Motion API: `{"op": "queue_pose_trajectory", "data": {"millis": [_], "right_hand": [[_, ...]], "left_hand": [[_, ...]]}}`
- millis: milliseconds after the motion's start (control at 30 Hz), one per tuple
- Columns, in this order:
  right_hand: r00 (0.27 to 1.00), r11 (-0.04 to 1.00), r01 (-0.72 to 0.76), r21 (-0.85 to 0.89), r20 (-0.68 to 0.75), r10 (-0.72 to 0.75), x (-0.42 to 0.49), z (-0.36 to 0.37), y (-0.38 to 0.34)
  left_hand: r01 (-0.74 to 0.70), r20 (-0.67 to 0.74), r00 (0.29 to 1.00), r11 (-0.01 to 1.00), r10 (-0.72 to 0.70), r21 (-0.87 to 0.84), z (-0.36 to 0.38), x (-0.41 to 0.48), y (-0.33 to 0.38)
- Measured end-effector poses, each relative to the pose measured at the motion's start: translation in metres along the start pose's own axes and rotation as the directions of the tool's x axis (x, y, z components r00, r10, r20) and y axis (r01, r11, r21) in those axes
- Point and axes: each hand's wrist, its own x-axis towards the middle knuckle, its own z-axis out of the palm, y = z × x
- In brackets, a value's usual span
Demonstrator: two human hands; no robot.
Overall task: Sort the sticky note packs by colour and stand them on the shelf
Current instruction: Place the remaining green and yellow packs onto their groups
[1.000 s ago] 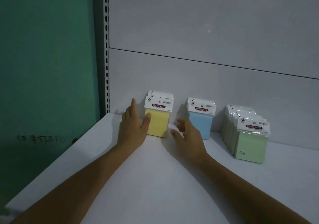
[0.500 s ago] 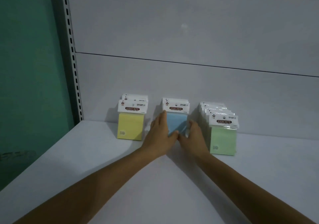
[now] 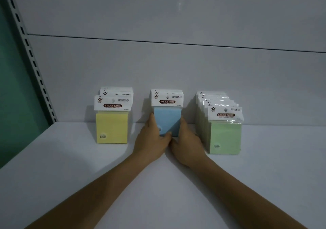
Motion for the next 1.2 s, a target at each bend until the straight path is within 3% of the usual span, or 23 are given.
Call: {"op": "queue_pose_trajectory", "data": {"millis": [167, 300, 400, 500, 633, 700, 767, 867, 1000, 1100, 1200], "right_hand": [[1.0, 0.999, -0.017, -0.041, -0.016, 0.016, 0.002, 0.006, 0.002], [0.994, 0.992, -0.069, 0.106, -0.077, 0.078, 0.0, 0.001, -0.004], [0.978, 0.98, 0.003, 0.201, -0.205, 0.039, -0.009, -0.012, -0.017], [0.954, 0.975, 0.195, 0.11, -0.254, -0.162, -0.009, -0.044, -0.035], [0.855, 0.913, 0.408, 0.003, -0.352, -0.381, 0.004, -0.108, -0.043], [0.838, 0.92, 0.39, -0.04, -0.398, -0.373, 0.009, -0.135, -0.03], [0.873, 0.958, 0.287, -0.004, -0.41, -0.264, 0.011, -0.149, -0.008], [0.932, 0.994, 0.106, 0.037, -0.352, -0.086, 0.009, -0.15, 0.029], [0.964, 0.988, 0.0, 0.157, -0.262, 0.042, 0.004, -0.154, 0.062], [0.994, 0.972, -0.083, 0.218, -0.049, 0.096, -0.003, -0.152, 0.087], [0.987, 0.96, -0.075, 0.271, 0.154, 0.033, -0.01, -0.14, 0.104]], "left_hand": [[-0.004, -0.007, 1.0, 1.0, 0.004, -0.016, 0.0, 0.001, 0.003], [0.004, -0.066, 0.998, 1.0, -0.005, -0.016, -0.007, -0.009, 0.02], [-0.045, -0.172, 0.984, 0.998, 0.051, 0.036, -0.013, -0.022, 0.036], [-0.189, -0.23, 0.955, 0.982, 0.187, 0.011, -0.014, -0.028, 0.048], [-0.22, -0.031, 0.975, 0.975, 0.221, 0.026, 0.002, -0.036, 0.066], [-0.19, 0.091, 0.979, 0.981, 0.185, 0.046, 0.018, -0.042, 0.077], [-0.176, 0.16, 0.973, 0.982, 0.164, 0.068, 0.037, -0.045, 0.086], [-0.16, 0.144, 0.977, 0.987, 0.156, 0.021, 0.064, -0.038, 0.097], [-0.089, 0.072, 0.993, 0.988, 0.099, -0.128, 0.086, -0.027, 0.103], [-0.038, 0.029, 0.999, 0.974, 0.046, -0.224, 0.094, -0.022, 0.094], [-0.031, 0.063, 0.997, 0.966, 0.049, -0.256, 0.096, -0.021, 0.09]]}}
